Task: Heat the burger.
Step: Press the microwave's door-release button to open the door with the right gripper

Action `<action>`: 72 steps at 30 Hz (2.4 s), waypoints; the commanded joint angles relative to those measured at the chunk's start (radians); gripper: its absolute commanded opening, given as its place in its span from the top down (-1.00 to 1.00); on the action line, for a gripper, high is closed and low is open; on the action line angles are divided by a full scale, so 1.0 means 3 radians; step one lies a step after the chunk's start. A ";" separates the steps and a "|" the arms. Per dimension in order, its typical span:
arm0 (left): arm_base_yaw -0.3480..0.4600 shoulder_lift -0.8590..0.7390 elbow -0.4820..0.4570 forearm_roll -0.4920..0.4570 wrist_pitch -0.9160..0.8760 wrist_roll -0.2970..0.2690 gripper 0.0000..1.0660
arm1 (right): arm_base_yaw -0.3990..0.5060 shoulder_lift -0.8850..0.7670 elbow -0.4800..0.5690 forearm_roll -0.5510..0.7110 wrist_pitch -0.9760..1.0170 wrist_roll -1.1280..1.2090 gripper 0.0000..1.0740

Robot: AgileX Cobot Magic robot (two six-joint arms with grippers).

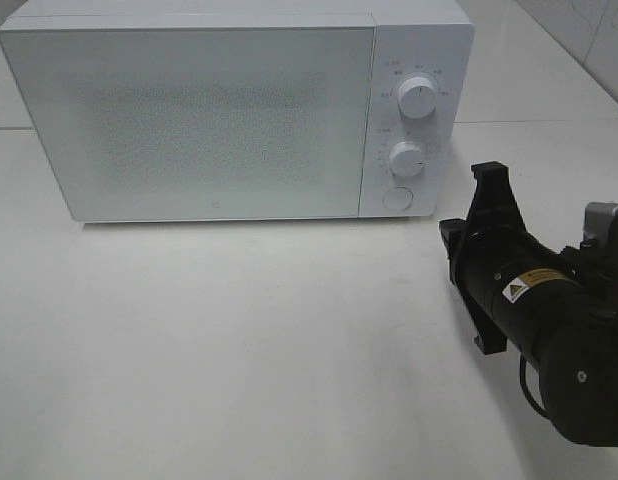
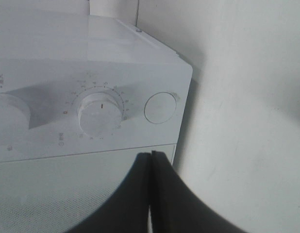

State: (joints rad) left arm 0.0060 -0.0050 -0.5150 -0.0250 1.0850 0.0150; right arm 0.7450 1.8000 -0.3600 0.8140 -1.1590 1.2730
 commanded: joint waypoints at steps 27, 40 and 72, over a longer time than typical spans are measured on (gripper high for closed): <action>0.0007 -0.0053 -0.0003 -0.0037 -0.0040 -0.0003 -0.83 | -0.0273 0.0653 -0.0967 0.0023 0.0490 0.0217 1.00; 0.0007 -0.0053 -0.0003 -0.0033 -0.0040 -0.0003 -0.83 | -0.0430 0.0900 -0.1323 -0.0050 0.0630 0.0180 1.00; 0.0007 -0.0053 -0.0003 -0.0033 -0.0040 -0.0003 -0.83 | -0.0620 0.1170 -0.1897 0.0093 0.0590 -0.0097 1.00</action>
State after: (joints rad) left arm 0.0060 -0.0050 -0.5150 -0.0250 1.0850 0.0150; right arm 0.5710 2.1530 -0.8880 0.8560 -0.9070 1.2650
